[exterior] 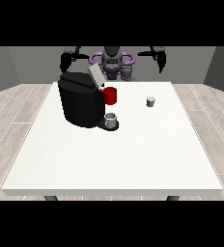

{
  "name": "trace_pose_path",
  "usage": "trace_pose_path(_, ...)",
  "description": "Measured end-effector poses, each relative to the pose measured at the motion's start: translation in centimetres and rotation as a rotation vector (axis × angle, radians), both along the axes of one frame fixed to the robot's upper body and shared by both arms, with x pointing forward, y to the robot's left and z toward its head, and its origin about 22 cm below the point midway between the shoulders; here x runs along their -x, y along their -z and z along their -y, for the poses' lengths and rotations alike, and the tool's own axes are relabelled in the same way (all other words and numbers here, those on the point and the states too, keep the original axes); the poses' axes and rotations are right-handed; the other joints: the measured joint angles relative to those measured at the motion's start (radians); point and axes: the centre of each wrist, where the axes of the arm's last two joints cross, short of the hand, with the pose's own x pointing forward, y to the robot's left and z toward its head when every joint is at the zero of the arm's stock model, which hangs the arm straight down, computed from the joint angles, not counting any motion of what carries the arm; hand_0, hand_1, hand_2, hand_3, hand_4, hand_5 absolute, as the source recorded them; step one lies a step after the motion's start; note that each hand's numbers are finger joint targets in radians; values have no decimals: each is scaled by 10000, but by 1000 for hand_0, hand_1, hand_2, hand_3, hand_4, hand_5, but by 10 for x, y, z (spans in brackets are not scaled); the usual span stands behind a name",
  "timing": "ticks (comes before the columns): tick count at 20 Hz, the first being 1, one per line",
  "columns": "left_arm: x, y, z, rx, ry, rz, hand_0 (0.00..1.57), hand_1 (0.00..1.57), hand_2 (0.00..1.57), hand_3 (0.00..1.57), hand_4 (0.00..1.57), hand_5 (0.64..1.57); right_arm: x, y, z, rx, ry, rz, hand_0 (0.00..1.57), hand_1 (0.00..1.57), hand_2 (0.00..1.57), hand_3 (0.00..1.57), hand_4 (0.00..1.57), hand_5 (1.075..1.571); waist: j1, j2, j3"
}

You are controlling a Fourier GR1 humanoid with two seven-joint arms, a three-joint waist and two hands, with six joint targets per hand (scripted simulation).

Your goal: Insert the coffee pod into the coffee machine and close the lid

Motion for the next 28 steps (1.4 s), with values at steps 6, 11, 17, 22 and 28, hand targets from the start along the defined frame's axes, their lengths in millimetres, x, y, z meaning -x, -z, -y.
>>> trace_pose_path(6, -25, -17, -36, -1032, -116, -129, 0, 0, 0, 0, 0, 1571, -7, -7, -6, -225, 99, 801, 0, 0, 0, 0, 158, 1571, -491, 546, 12)
trace_pose_path(11, -48, -24, -60, -1438, -508, -656, 0, 0, 0, 0, 0, 1571, -9, -15, -16, -369, -304, 1180, 0, 0, 0, 0, 186, 1571, -1055, 952, 15)
trace_pose_path(17, -68, -12, -67, -1886, -729, -1130, 0, 0, 0, 0, 0, 1571, -19, -25, -23, -431, -504, 1662, 0, 0, 0, 0, 283, 1571, -1244, 1571, 13)
trace_pose_path(22, -79, -1, -72, -2384, -798, -1642, 0, 0, 0, 0, 0, 1571, -23, -26, -31, -428, -577, 1444, 0, 0, 0, 0, 337, 1571, -1250, 1715, 11)
trace_pose_path(28, -94, 4, -53, -3265, -453, -2224, 0, 0, 375, 0, 0, 1571, -33, -16, -25, -433, -323, 859, 0, 0, 0, 0, 392, 1571, -1086, 1619, 13)
